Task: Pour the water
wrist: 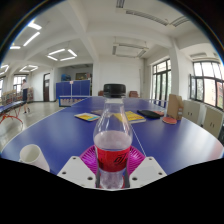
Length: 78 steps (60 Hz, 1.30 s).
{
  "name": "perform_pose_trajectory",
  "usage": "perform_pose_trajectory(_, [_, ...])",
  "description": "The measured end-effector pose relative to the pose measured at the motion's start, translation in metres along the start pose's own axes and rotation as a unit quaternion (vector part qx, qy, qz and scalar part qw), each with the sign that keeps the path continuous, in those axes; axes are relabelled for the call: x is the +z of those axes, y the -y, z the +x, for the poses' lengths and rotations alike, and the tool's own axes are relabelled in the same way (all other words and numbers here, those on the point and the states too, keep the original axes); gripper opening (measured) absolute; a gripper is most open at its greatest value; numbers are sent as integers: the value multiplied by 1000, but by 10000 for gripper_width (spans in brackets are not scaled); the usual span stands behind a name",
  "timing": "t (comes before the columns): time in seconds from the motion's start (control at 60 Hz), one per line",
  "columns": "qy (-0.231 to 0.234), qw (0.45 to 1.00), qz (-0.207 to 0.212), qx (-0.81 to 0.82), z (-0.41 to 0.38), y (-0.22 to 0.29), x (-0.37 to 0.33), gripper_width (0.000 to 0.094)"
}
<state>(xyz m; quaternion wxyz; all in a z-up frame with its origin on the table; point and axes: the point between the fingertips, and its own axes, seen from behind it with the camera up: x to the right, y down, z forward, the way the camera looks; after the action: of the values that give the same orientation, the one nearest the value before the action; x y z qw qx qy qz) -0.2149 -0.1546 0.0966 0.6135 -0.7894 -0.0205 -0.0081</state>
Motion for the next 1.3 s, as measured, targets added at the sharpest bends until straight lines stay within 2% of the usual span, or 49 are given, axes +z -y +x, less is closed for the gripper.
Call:
perform_pose_trajectory(0.117, [1, 1000, 12, 0, 0, 3, -8, 475])
perform_pose_trajectory(0.133, [0, 1000, 8, 2, 0, 6, 12, 497])
perform_pose_trajectory(0.183, [-1, 1000, -10, 9, 3, -4, 1, 558])
perform_pose_trajectory(0.217, [-2, 999, -30, 12, 3, -5, -1, 672])
perform_pose_trajectory(0.25, [-3, 999, -48, 15, 5, -11, -5, 846])
perform_pose_trajectory(0.267, [-4, 998, -55, 15, 6, -12, -8, 854])
perform_pose_trajectory(0.317, [-19, 998, -67, 10, 13, -13, -21, 820])
perform_pose_trajectory(0.35, [-29, 997, -72, 4, 19, -11, -5, 852])
perform_pose_trajectory(0.383, [-35, 997, -72, -1, 17, -13, -31, 864])
perform_pose_trajectory(0.483, [-42, 996, -83, 3, 14, -7, -77, 851])
perform_pose_trajectory(0.5, [-43, 995, -86, 4, 17, 4, -68, 854])
perform_pose_trajectory(0.767, [-54, 995, -79, -21, -21, 31, -242, 849])
perform_pose_trajectory(1.0, [-68, 992, -102, -24, -60, 14, -386, 853])
perform_pose_trajectory(1.3, [-75, 992, -96, -17, -76, 10, -469, 854])
